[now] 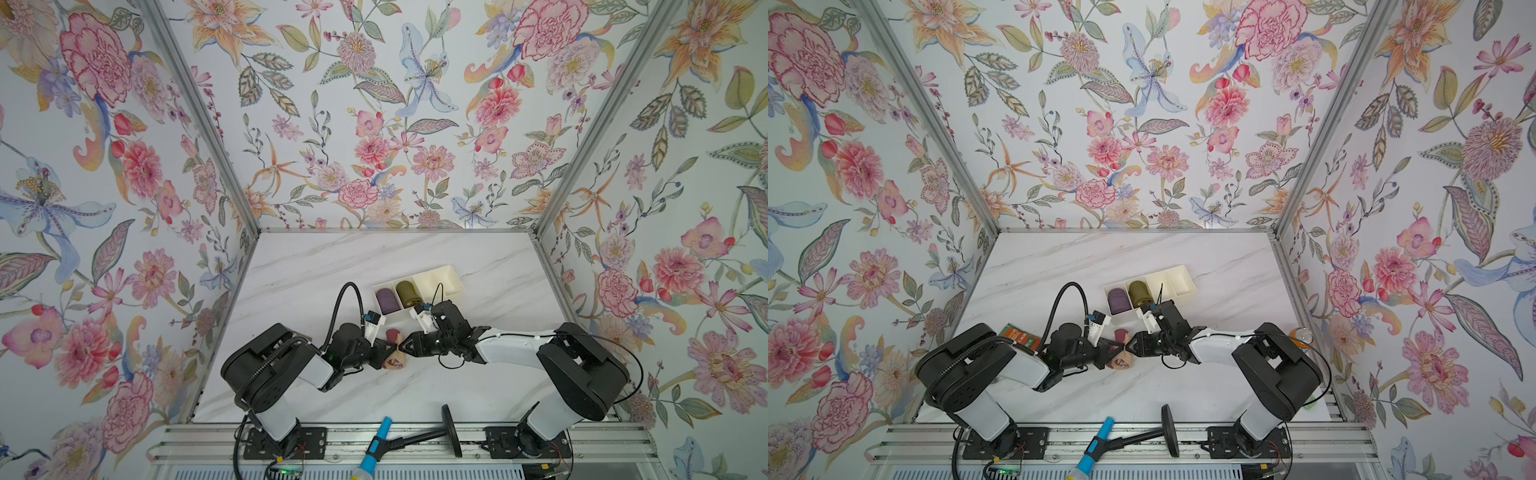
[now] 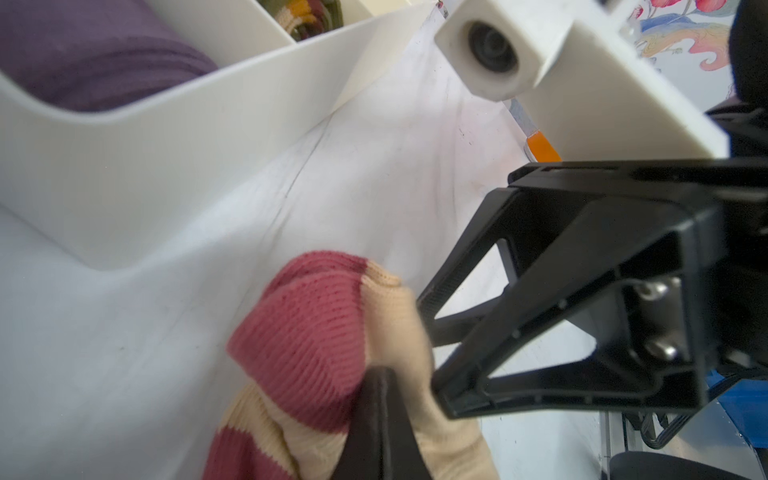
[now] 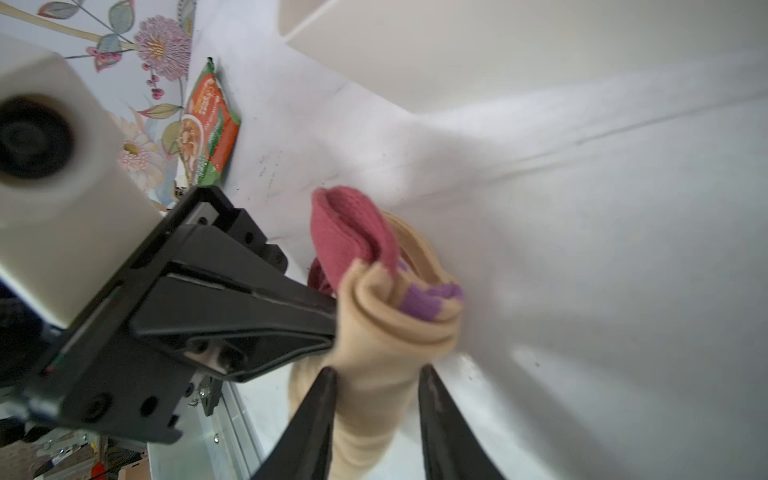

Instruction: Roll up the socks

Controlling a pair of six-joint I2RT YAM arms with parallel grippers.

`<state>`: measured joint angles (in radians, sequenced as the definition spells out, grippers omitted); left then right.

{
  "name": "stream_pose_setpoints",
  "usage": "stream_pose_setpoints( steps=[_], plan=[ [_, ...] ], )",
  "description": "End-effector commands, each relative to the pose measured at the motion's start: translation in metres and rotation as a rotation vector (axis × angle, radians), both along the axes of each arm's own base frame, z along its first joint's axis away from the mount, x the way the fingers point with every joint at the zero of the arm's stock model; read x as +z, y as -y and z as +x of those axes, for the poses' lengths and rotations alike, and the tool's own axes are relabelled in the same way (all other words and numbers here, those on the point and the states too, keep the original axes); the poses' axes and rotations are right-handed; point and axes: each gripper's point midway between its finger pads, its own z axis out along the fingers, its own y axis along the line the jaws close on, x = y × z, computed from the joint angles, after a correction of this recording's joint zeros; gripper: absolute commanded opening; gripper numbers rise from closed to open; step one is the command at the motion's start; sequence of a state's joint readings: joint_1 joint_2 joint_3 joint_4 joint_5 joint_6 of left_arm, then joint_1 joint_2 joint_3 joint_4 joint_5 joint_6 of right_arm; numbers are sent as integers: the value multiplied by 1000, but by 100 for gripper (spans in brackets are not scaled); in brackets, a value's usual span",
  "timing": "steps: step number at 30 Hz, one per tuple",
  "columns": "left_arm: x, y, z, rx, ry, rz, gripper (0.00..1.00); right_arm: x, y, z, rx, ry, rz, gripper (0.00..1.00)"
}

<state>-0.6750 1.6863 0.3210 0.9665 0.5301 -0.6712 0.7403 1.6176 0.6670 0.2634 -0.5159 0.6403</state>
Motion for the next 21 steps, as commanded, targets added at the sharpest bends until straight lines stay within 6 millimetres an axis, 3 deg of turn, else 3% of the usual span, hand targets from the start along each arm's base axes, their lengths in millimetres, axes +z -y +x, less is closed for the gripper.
stream_pose_setpoints(
  steps=[1, 8, 17, 21],
  plan=[
    [-35, -21, -10, 51, -107, 104, 0, 9, -14, -3, 35, -2, 80, 36],
    [-37, -22, -11, 52, -114, 104, 0, -2, -15, -1, 19, -24, 64, 36],
    [-41, -25, -13, 57, -123, 112, 0, -2, 14, 6, -63, -16, 18, 39],
    [-40, -25, -12, 58, -119, 113, 0, -4, 15, 4, -59, -32, 15, 39]
  ],
)
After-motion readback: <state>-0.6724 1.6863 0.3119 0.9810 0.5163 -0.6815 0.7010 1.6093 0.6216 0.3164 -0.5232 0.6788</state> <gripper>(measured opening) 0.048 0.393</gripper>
